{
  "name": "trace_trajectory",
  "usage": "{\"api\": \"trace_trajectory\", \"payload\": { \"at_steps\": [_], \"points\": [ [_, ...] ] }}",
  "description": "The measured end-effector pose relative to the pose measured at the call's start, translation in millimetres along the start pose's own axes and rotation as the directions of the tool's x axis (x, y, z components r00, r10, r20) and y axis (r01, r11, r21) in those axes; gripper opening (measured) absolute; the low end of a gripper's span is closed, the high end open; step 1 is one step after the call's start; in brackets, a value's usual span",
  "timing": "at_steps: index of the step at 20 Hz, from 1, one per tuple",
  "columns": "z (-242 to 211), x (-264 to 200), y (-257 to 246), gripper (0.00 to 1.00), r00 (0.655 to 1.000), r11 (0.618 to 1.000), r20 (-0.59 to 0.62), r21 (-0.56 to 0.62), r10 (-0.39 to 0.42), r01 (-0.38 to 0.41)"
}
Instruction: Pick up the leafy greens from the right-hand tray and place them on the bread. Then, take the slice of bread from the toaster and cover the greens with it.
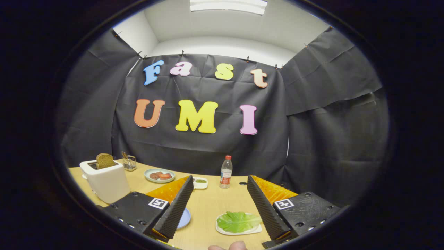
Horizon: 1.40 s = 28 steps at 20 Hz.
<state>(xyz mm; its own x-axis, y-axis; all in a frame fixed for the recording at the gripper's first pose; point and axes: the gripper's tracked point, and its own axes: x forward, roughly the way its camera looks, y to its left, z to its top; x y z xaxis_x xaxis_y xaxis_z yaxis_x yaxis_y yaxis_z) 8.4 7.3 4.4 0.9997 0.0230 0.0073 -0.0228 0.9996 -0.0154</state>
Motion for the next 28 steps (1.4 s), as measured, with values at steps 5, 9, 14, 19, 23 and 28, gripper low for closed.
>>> {"api": "trace_trajectory", "payload": {
  "at_steps": [5, 9, 14, 19, 23, 28],
  "points": [
    [-6, 0, -9, 0.95, 1.000, 1.000, -0.020, -0.002, 0.000, 0.000],
    [-14, 2, -16, 0.95, 0.999, 1.000, -0.037, 0.009, 0.002, -0.002],
    [-29, 9, -22, 0.95, 0.998, 1.000, -0.065, 0.012, 0.010, -0.009],
    [-46, 16, -28, 0.95, 0.995, 1.000, -0.101, -0.009, 0.021, -0.022],
    [-73, 26, -30, 0.95, 0.986, 0.999, -0.165, -0.011, 0.036, -0.039],
    [-109, 43, -29, 0.95, 0.962, 0.998, -0.268, -0.019, 0.053, -0.060]
  ]
}}
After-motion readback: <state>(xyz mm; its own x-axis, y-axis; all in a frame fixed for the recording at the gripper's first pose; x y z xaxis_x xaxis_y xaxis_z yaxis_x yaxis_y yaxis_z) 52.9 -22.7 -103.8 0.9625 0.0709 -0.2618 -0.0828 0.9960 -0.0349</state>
